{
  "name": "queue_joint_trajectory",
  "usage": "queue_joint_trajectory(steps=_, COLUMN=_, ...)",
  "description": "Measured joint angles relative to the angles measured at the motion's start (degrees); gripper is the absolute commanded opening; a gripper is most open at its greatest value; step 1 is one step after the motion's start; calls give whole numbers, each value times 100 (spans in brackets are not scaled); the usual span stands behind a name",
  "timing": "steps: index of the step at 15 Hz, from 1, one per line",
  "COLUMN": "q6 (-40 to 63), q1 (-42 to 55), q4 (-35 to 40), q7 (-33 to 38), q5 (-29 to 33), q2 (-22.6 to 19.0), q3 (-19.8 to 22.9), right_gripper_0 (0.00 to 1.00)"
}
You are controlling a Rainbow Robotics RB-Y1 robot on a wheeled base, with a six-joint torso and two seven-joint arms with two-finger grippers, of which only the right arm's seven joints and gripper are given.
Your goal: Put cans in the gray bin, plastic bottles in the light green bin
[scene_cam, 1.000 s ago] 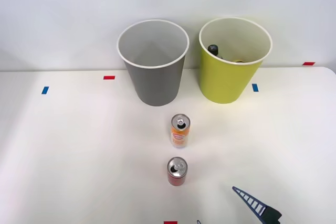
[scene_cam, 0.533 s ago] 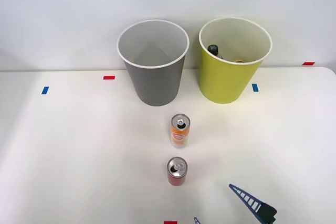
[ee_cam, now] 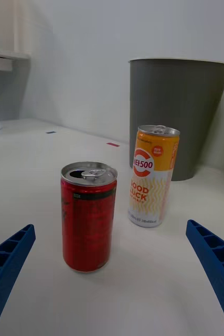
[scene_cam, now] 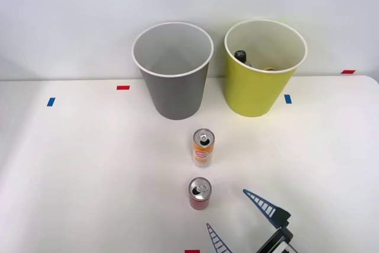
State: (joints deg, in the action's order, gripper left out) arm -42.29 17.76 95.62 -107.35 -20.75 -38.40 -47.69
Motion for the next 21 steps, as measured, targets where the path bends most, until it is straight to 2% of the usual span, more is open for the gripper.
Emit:
queue_joint_trajectory(steps=7, q6=786, q1=-699, q4=-148, q7=-107, q5=78, q2=296, q3=-54, right_gripper_0=100)
queue_joint_trajectory(steps=21, q6=1590, q1=-965, q4=-158, q7=-169, q5=-211, q2=770, q3=-101, right_gripper_0=100)
